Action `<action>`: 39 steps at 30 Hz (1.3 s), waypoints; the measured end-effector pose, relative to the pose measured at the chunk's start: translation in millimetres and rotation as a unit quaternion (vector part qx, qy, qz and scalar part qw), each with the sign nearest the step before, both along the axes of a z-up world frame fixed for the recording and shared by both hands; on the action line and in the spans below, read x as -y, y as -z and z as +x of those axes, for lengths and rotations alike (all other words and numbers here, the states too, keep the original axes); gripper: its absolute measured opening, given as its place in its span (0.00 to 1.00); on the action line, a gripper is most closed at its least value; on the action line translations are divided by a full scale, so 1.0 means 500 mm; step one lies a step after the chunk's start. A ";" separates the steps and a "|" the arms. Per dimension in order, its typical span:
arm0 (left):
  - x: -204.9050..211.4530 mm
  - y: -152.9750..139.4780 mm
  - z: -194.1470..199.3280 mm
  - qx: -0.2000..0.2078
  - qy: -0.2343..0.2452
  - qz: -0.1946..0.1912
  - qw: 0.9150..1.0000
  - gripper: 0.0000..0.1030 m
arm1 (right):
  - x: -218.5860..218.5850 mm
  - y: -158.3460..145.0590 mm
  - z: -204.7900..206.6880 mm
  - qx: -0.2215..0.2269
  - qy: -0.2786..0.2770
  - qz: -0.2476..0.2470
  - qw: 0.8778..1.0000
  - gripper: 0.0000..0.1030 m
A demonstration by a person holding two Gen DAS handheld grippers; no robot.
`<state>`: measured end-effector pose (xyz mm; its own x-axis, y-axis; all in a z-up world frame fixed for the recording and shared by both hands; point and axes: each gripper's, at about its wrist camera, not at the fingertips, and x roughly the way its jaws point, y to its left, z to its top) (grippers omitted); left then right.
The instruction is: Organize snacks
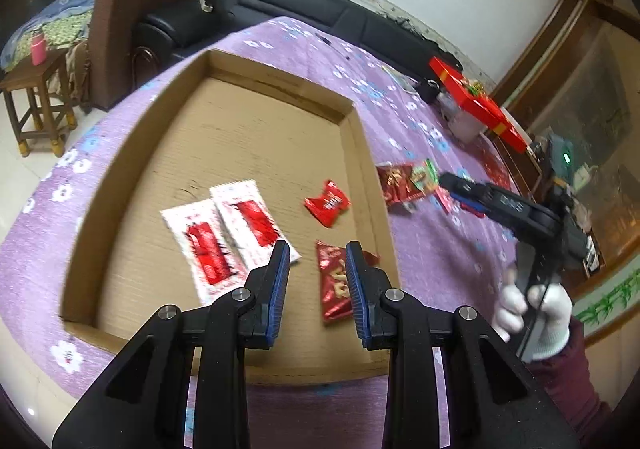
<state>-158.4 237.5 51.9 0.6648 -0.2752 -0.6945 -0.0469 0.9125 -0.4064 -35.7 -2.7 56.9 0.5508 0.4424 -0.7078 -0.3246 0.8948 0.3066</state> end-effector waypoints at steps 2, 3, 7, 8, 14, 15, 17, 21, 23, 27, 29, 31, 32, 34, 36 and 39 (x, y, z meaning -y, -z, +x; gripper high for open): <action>0.010 0.000 0.001 -0.002 0.007 0.002 1.000 0.26 | -0.025 -0.003 0.019 0.011 -0.006 -0.019 1.000 0.46; 0.016 0.000 0.001 -0.002 0.010 0.004 1.000 0.26 | -0.040 -0.005 0.028 0.015 -0.010 -0.030 0.999 0.46; 0.027 -0.002 -0.001 -0.004 0.014 0.005 1.000 0.26 | -0.082 0.012 0.086 0.007 0.001 -0.063 0.998 0.46; 0.029 -0.002 -0.002 -0.005 0.015 0.005 1.000 0.26 | -0.087 0.023 0.095 0.000 0.002 -0.068 0.998 0.46; 0.037 0.001 0.001 -0.011 0.019 0.007 1.000 0.26 | -0.108 0.076 0.089 -0.036 -0.040 -0.103 0.993 0.29; 0.039 0.003 0.003 -0.014 0.019 0.006 1.000 0.26 | -0.105 0.075 0.071 -0.028 -0.050 -0.114 0.992 0.29; 0.046 0.005 0.005 -0.017 0.025 0.004 1.000 0.26 | -0.096 0.074 0.041 -0.026 -0.070 -0.129 0.989 0.29; 0.070 0.003 0.007 -0.013 0.046 0.005 0.999 0.26 | -0.038 0.066 -0.013 -0.018 -0.071 -0.156 0.985 0.29; 0.086 0.001 0.009 -0.011 0.059 0.005 0.998 0.26 | 0.026 0.041 -0.031 -0.009 -0.048 -0.108 0.993 0.30; 0.117 0.000 0.014 -0.010 0.083 0.000 0.996 0.26 | 0.123 0.008 -0.055 0.012 0.000 -0.069 0.998 0.35; 0.138 0.001 0.015 -0.010 0.097 0.000 0.995 0.26 | 0.140 0.009 -0.062 0.010 0.000 -0.064 0.998 0.37; 0.162 0.004 0.016 -0.013 0.112 0.006 0.994 0.26 | 0.138 0.023 -0.071 0.001 -0.013 -0.067 0.998 0.38; 0.170 0.005 0.018 -0.015 0.118 0.009 0.993 0.26 | 0.135 0.032 -0.063 -0.005 -0.018 -0.070 0.997 0.38; 0.192 0.009 0.019 -0.019 0.130 0.018 0.991 0.26 | 0.123 0.049 -0.065 -0.012 -0.022 -0.063 0.998 0.39; 0.215 0.010 0.020 -0.022 0.142 0.030 0.989 0.26 | 0.120 0.047 -0.060 -0.011 -0.021 -0.051 0.998 0.42; 0.243 0.006 0.018 -0.021 0.158 0.045 0.986 0.26 | 0.105 0.048 -0.046 -0.013 -0.026 -0.046 0.999 0.42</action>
